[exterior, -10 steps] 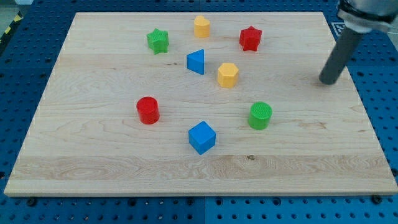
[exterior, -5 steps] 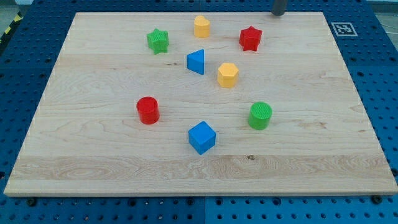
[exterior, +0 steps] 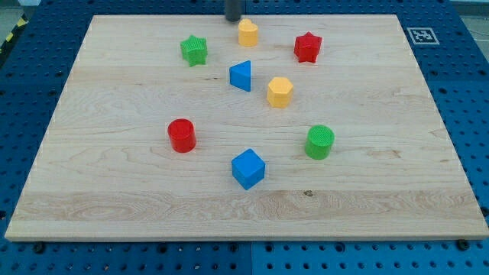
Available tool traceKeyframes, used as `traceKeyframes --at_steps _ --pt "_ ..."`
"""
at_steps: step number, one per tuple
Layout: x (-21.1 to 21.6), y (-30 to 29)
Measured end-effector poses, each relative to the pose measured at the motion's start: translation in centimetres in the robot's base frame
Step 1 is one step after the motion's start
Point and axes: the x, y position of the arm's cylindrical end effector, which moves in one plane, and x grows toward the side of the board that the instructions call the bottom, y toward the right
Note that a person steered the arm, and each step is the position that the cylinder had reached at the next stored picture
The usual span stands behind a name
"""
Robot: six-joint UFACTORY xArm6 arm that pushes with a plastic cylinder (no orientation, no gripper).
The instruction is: Slightly move the green star to the right of the board
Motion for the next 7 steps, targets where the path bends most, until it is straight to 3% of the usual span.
traceKeyframes --at_steps 1,3,7 --pt "0.8 -3.3" --pt "6.6 -3.5" --pt "7.2 -13.4"
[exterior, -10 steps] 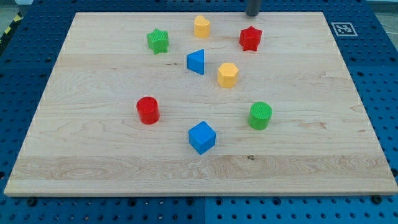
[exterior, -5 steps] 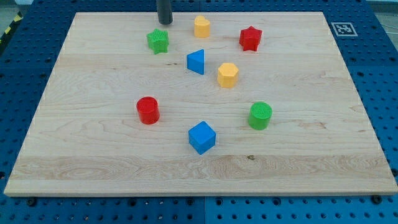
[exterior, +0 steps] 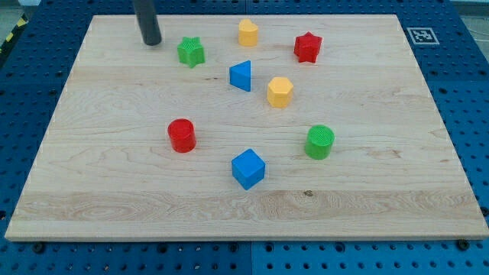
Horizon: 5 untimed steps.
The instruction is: Slightly move the green star to the right of the board
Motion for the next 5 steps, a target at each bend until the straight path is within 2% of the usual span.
traceKeyframes --at_steps 3,4,5 --pt "7.3 -0.7" --pt "7.9 -0.7" --pt "6.5 -0.7"
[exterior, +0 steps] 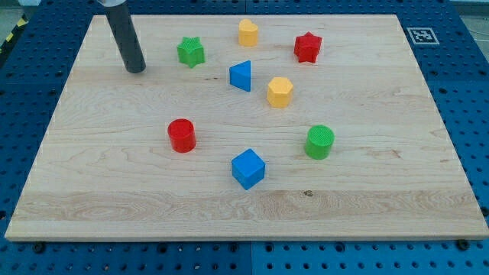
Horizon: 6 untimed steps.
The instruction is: Slightly move the green star to the right of the board
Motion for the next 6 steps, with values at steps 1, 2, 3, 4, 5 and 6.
traceKeyframes --at_steps 1,2,3,4,5,6 --pt "-2.2 0.0" --pt "-4.5 0.0" --pt "-5.1 0.0" --pt "-5.1 1.0" --pt "-5.1 2.2" --pt "-5.1 3.2"
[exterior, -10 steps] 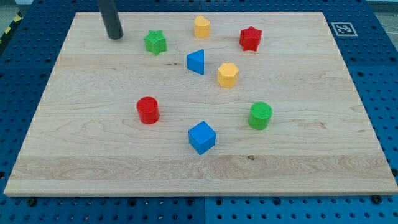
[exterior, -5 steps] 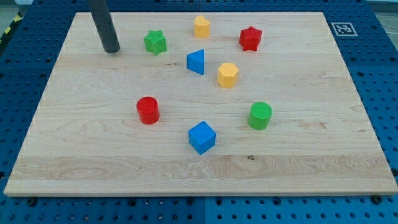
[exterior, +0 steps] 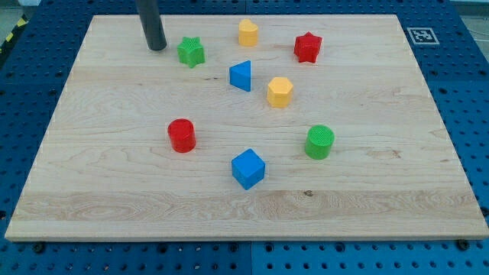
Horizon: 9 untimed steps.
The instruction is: Slightly move the green star to the right of the board
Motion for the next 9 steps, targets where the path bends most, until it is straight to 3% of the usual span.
traceKeyframes --at_steps 2,5,9 --pt "0.7 1.5" --pt "5.7 3.3" --pt "17.4 3.3"
